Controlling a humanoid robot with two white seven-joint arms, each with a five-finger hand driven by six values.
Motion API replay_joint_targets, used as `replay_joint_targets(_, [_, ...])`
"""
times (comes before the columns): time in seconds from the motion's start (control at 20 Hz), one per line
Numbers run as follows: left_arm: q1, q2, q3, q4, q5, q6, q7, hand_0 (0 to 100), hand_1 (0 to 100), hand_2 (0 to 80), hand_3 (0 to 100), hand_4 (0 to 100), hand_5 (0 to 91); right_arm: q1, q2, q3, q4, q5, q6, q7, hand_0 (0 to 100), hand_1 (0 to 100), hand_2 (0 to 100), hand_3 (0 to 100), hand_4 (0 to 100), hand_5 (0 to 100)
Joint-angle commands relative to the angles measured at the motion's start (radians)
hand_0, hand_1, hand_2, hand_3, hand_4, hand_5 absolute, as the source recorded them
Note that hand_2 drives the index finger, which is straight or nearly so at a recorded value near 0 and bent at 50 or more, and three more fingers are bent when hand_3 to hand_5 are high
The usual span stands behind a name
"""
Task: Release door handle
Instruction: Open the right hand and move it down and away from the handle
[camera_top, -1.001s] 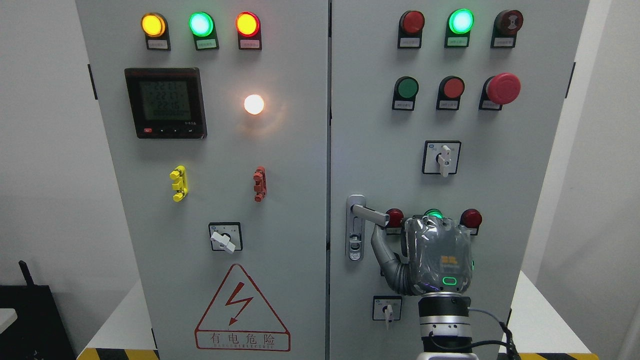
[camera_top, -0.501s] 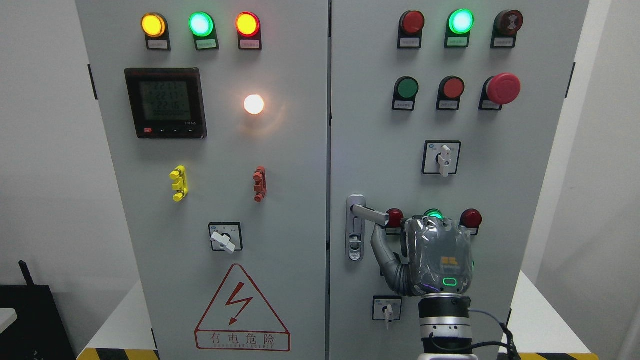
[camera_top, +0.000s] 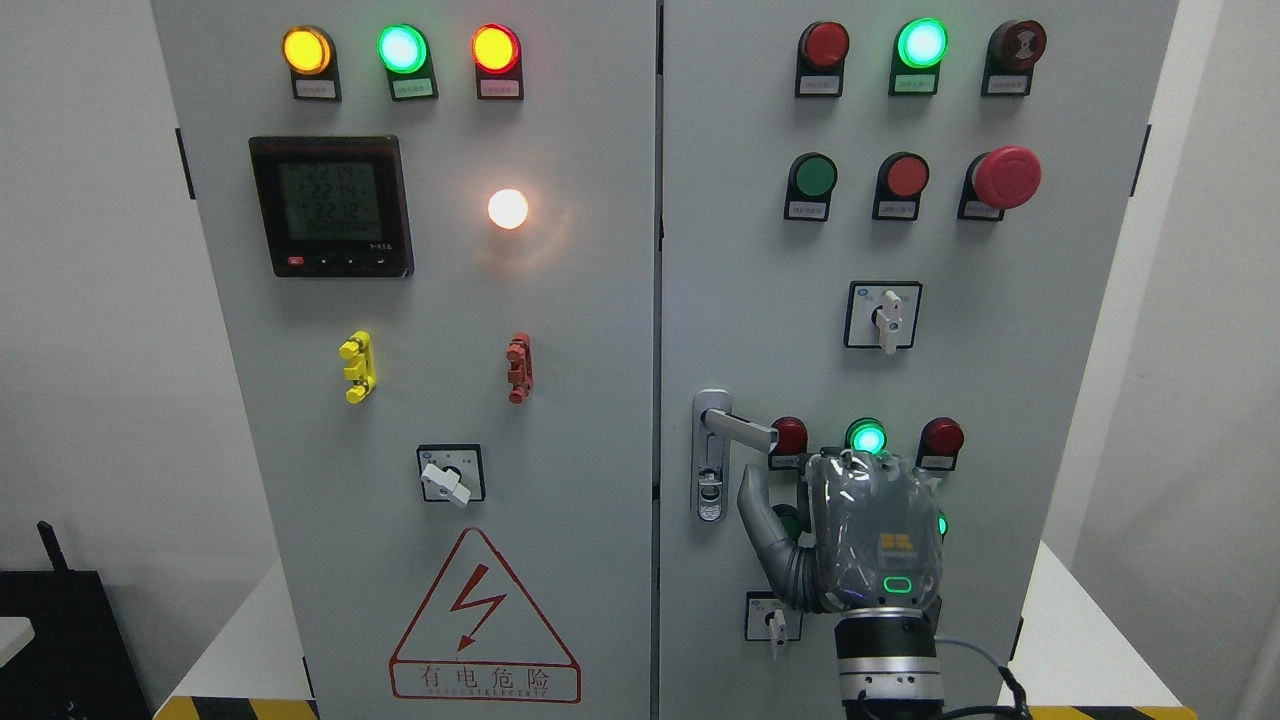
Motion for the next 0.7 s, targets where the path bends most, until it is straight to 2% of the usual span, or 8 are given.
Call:
replay_joint_targets(0.0, [-0.002, 0.000, 0.002, 0.009, 0.000, 0.001, -0.001, 12, 39, 0.0, 0, 0, 0.0, 0.091, -0.010, 0.032, -0.062, 0.000, -0.045, -0.030, 56, 10, 99, 100, 100, 99])
replay_joint_targets(0.15, [-0.003, 0.000, 0.002, 0.009, 0.000, 0.001, -0.001, 12, 39, 0.0, 0, 0, 0.0, 0.132, -0.031, 0.037, -0.085, -0.003, -0.071, -0.074, 56, 11, 99, 100, 100, 99])
replay_joint_targets(0.3, [-0.003, 0.000, 0.002, 0.009, 0.000, 0.001, -0.001, 12, 39, 0.0, 0, 0, 0.0, 0.175, -0.088, 0.052, -0.133, -0.005, -0.122, -0.105, 56, 11, 99, 100, 100, 99])
replay_joint_targets(0.4, [-0.003, 0.000, 0.002, 0.009, 0.000, 0.001, -0.001, 12, 39, 0.0, 0, 0, 0.0, 0.204, -0.134, 0.070, -0.160, -0.022, -0.125, -0.131, 56, 11, 99, 100, 100, 99])
replay_joint_targets(0.5, [-0.003, 0.000, 0.002, 0.009, 0.000, 0.001, -0.001, 12, 39, 0.0, 0, 0, 0.0, 0.221, -0.192, 0.089, -0.174, -0.093, -0.124, -0.137, 57, 12, 99, 100, 100, 99])
replay_joint_targets(0.65, [-0.003, 0.000, 0.002, 0.009, 0.000, 0.001, -0.001, 12, 39, 0.0, 0, 0, 0.0, 0.221, -0.306, 0.100, -0.193, -0.153, -0.125, -0.174, 58, 12, 98, 100, 100, 99])
